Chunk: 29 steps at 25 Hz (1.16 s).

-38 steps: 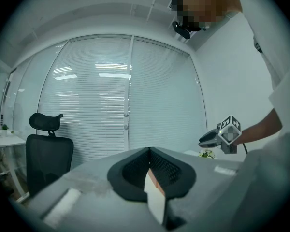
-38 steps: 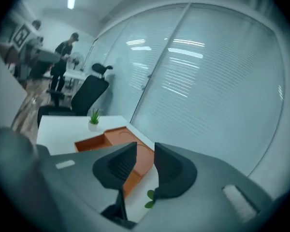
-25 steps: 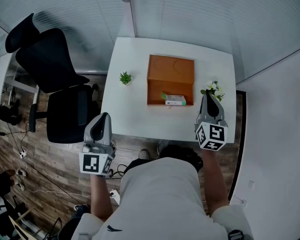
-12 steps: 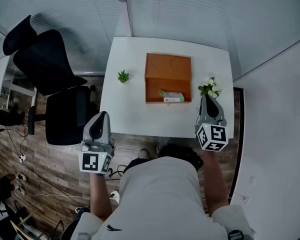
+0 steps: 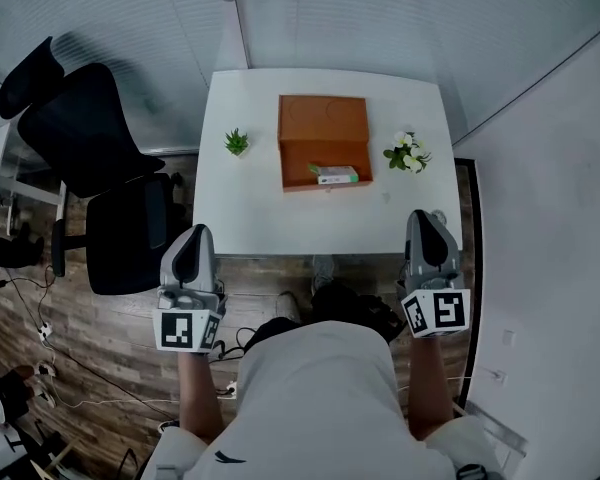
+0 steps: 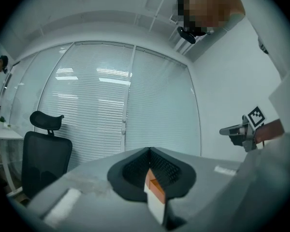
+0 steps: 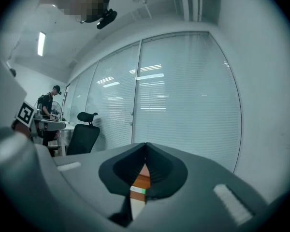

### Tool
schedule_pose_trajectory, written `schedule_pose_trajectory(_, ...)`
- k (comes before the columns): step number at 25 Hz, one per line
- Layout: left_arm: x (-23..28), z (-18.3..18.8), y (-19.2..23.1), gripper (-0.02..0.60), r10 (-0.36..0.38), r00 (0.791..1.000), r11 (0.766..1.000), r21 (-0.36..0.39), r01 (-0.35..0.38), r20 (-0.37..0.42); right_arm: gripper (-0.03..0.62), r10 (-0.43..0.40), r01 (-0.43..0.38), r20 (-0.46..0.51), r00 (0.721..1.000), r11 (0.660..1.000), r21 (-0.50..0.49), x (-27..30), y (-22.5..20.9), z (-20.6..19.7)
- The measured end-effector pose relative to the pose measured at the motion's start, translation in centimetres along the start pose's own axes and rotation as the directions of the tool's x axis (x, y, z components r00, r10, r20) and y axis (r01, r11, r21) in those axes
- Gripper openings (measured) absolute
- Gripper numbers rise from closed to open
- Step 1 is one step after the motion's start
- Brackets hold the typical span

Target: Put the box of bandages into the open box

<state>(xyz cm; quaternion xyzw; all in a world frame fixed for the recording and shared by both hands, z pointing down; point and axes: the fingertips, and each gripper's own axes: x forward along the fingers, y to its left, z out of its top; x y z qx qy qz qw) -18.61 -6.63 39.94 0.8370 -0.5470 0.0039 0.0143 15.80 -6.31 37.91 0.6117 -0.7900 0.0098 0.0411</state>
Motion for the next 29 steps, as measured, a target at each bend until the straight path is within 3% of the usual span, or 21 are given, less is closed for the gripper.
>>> schedule_pose_trajectory(7, -4.4, -0.2, -1.4, 0.006, -0.017, 1.0, 1.0, -0.026, 0.017, 0.002, 0.002, -0.005, 0.005, 0.008, 1.0, 1.0, -0.005, -6.5, 1.5, 1.0)
schedule_pose_trajectory(11, -6.1, -0.3, -1.9, 0.006, -0.002, 1.0, 1.0, -0.002, 0.002, -0.005, 0.002, 0.0, 0.0, 0.003, 1.0, 1.0, -0.011, -8.7, 1.7, 1.0)
schedule_pose_trajectory(19, -7.3, 0.5, -3.6, 0.006, 0.043, 0.999, 0.999, 0.012, -0.043, 0.007, 0.002, 0.021, -0.021, 0.009, 1.0, 0.999, -0.025, -10.9, 0.4, 1.7)
schedule_pose_trajectory(29, -7.1, 0.8, -6.2, 0.006, 0.048, 0.999, 0.998, 0.037, -0.048, 0.009, 0.002, 0.033, -0.033, 0.004, 0.999, 0.997, 0.065, -11.6, -2.1, 1.2)
